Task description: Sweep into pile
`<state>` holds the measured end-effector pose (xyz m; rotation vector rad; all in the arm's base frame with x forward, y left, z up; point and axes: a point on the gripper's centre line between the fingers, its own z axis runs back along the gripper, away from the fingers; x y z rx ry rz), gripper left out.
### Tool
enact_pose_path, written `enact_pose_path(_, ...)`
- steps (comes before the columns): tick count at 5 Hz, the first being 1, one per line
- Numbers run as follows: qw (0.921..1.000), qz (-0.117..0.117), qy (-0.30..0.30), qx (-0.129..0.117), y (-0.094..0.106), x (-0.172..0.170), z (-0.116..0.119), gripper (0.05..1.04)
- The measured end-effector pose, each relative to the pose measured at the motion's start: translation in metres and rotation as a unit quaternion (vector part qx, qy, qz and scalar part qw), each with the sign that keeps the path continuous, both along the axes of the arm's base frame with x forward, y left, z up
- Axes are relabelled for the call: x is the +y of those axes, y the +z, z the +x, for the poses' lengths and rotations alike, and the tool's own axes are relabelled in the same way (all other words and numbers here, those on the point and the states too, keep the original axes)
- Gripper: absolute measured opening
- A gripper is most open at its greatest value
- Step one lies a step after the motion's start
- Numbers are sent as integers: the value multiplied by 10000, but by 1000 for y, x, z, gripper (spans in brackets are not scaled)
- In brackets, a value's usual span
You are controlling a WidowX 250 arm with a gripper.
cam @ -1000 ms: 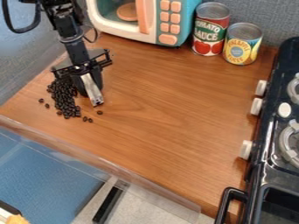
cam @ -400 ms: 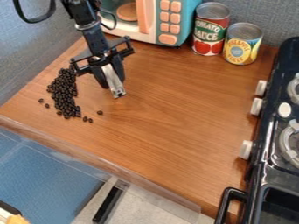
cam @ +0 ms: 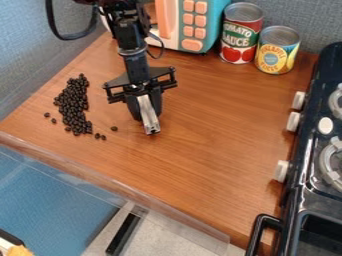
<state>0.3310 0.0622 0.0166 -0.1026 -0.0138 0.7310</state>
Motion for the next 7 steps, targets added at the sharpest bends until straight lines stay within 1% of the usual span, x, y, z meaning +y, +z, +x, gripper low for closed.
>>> enact_pose_path(1,9999,62,-59,103,-4,1,-6,387)
enact_pose_path(2,9986,217,-255,406,-3,7,-12,387)
enact_pose_path(3,9955,429,-522,658,-6,16,-14,387)
enact_pose_path(4,9922,619,-735,793,-8,26,-17,387)
enact_pose_path(5,9914,933,-651,641,-10,35,-17,387)
enact_pose_path(6,9899,1067,-711,599,-11,38,-19,387)
enact_pose_path(7,9882,1197,-718,624,-11,44,-22,387)
